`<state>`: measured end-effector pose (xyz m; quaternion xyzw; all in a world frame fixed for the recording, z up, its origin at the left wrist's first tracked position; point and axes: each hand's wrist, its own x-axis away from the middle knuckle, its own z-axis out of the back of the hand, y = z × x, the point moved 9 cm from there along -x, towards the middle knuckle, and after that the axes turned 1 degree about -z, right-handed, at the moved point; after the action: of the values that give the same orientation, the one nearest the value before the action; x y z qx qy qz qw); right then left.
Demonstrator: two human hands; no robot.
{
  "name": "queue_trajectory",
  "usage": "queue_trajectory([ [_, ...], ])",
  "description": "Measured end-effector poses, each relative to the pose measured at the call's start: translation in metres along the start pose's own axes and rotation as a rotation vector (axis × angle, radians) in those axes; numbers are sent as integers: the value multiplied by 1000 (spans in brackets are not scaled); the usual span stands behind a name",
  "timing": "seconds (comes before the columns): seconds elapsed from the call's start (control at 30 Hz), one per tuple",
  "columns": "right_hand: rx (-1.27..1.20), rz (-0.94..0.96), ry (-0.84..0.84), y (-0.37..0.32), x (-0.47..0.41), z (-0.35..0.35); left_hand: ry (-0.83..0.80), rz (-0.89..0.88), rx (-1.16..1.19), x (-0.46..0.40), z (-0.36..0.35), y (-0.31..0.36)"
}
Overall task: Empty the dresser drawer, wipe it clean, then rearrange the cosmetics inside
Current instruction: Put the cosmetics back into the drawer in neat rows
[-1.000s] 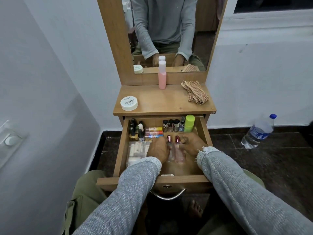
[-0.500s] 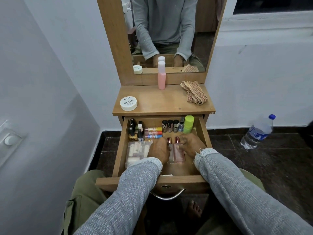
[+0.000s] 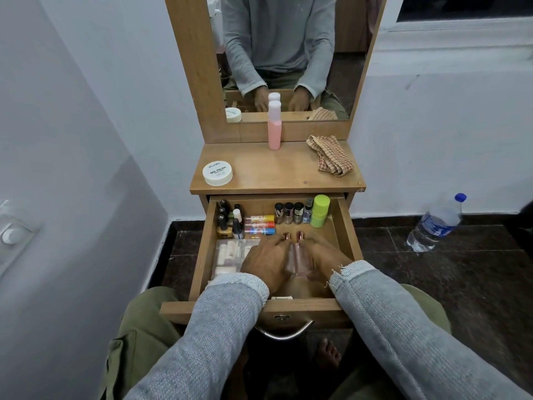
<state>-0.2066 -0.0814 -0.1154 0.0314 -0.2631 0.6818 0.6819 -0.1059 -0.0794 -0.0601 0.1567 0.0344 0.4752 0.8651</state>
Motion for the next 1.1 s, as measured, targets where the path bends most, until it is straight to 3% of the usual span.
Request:
queue_trajectory([
  [0.17, -172, 101, 113, 44, -65, -37, -25, -17, -38, -11, -9, -4],
  [0.4, -289, 30, 159, -1, -17, 18, 46, -42, -28, -22, -6, -10],
  [0.6, -246, 30, 185, -7, -6, 26, 59, -33, -10, -27, -6, -14],
  [0.7, -108, 68, 161, -14, -8, 26, 64, -25, 1, -27, -5, -15],
  [1.1, -171, 63, 190, -14, 4, 30, 93, -10, 34, -26, -4, -14],
])
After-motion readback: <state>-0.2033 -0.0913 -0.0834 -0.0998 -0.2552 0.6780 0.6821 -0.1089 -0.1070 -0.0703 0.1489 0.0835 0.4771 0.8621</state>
